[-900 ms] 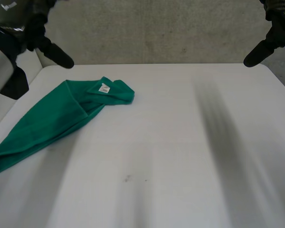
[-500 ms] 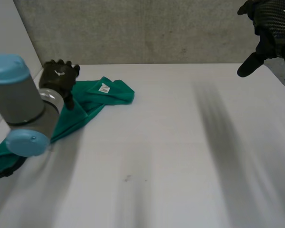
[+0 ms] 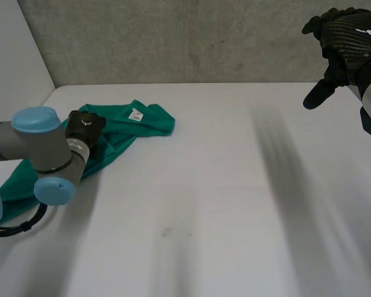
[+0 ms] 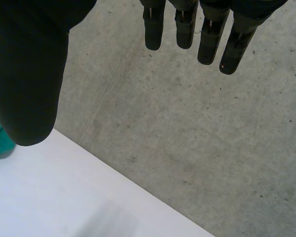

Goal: Fold the towel.

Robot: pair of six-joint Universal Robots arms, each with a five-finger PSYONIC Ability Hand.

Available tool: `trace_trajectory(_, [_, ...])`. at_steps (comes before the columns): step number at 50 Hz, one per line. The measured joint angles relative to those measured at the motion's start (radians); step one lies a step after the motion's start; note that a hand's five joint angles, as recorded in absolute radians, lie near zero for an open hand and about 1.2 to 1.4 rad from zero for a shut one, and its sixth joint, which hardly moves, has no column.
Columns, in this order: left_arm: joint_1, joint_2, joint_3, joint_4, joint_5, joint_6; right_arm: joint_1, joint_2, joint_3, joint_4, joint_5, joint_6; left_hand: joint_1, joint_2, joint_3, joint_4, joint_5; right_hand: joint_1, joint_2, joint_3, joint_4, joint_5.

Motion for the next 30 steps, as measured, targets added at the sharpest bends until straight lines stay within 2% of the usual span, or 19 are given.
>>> trace_trajectory(5, [0.004,-0.02,0.014,-0.004,0.001,0.004,0.0,0.001,0.001,0.0,0.0,0.0,0.094,0.085,0.085,0.085,0.079,0.0,0.0,0.0,0.0,0.0])
trace_trajectory(8, [0.011,-0.036,0.028,-0.015,0.005,0.004,0.0,0.003,0.001,0.0,0.0,0.0,0.316,0.295,0.294,0.293,0.283,0.0,0.0,0.0,0.0,0.0])
trace_trajectory(11, [0.016,-0.044,0.037,-0.023,0.007,0.003,0.0,0.006,0.001,0.0,0.0,0.0,0.427,0.422,0.415,0.414,0.404,0.0,0.0,0.0,0.0,0.0])
trace_trajectory(13, [0.016,-0.044,0.037,-0.023,0.007,0.003,0.0,0.006,0.001,0.0,0.0,0.0,0.427,0.422,0.415,0.414,0.404,0.0,0.0,0.0,0.0,0.0])
trace_trajectory(15, [0.022,-0.054,0.05,-0.031,0.01,0.001,0.0,0.011,0.001,0.0,0.0,0.0,0.59,0.621,0.617,0.618,0.606,0.0,0.0,0.0,0.0,0.0])
trace_trajectory(26, [0.026,0.0,0.039,-0.039,-0.003,-0.009,-0.001,0.015,-0.001,-0.001,0.0,-0.001,0.595,0.678,0.674,0.673,0.63,0.0,0.0,0.0,0.0,0.0])
trace_trajectory(30, [0.013,0.184,-0.048,-0.053,-0.004,-0.035,-0.004,0.029,-0.006,-0.006,-0.003,-0.002,0.595,0.679,0.674,0.673,0.63,0.0,0.0,0.0,0.0,0.0])
